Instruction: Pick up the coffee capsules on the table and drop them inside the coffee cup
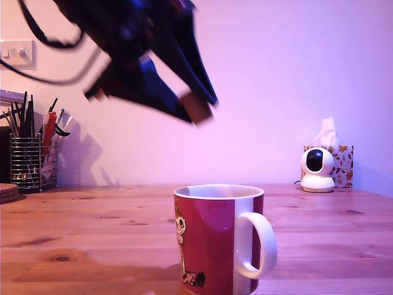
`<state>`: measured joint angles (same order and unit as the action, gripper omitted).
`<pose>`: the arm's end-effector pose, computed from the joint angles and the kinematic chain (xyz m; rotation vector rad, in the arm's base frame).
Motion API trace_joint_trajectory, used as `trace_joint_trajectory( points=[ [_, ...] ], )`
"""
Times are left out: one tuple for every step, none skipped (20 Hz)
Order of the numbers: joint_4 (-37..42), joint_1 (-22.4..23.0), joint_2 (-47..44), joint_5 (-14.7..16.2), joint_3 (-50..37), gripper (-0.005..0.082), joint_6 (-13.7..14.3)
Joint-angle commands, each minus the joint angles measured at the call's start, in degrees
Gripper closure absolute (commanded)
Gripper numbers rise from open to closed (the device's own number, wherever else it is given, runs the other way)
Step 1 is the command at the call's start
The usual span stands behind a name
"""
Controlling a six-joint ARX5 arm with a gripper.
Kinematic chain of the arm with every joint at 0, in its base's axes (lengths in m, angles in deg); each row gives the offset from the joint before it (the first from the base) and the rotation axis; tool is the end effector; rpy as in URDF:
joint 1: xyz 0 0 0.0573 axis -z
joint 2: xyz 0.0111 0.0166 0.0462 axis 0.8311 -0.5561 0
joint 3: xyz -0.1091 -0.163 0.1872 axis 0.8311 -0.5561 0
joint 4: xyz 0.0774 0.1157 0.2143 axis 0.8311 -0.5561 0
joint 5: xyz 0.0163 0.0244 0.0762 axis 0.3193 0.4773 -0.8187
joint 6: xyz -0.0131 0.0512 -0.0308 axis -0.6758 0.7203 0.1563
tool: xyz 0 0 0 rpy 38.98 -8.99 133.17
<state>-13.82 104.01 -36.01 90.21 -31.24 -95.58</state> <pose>0.1913 -0.2277 0.2477 -0.1034 0.9999 -0.8694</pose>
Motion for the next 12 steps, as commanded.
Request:
trace_joint_trajectory(
  points=[
    [1.1,1.1,-2.1,0.0,0.1,0.056,-0.4],
    [1.2,1.6,-2.5,-0.6,0.3,0.056,-0.4],
    [1.2,2.0,-2.9,-1.2,0.6,0.056,-0.3],
    [1.1,2.6,-3.3,-1.7,0.8,0.056,-0.3],
    [0.9,3.0,-3.4,-2.2,0.9,0.056,-0.3],
    [0.9,3.5,-3.8,-2.8,0.9,0.056,-0.3],
    [0.6,3.9,-4.2,-3.5,0.9,0.056,0.1],
    [0.4,4.3,-4.8,-3.7,0.9,0.056,0.1],
    [0.3,4.8,-5.5,-4.0,0.9,0.056,0.3],
    [-0.2,5.3,-6.0,-4.8,0.9,0.056,0.5],
    [-0.6,5.9,-6.3,-5.2,1.0,0.056,1.5],
    [-1.0,6.4,-6.5,-6.9,1.0,0.056,2.6]
  ],
)
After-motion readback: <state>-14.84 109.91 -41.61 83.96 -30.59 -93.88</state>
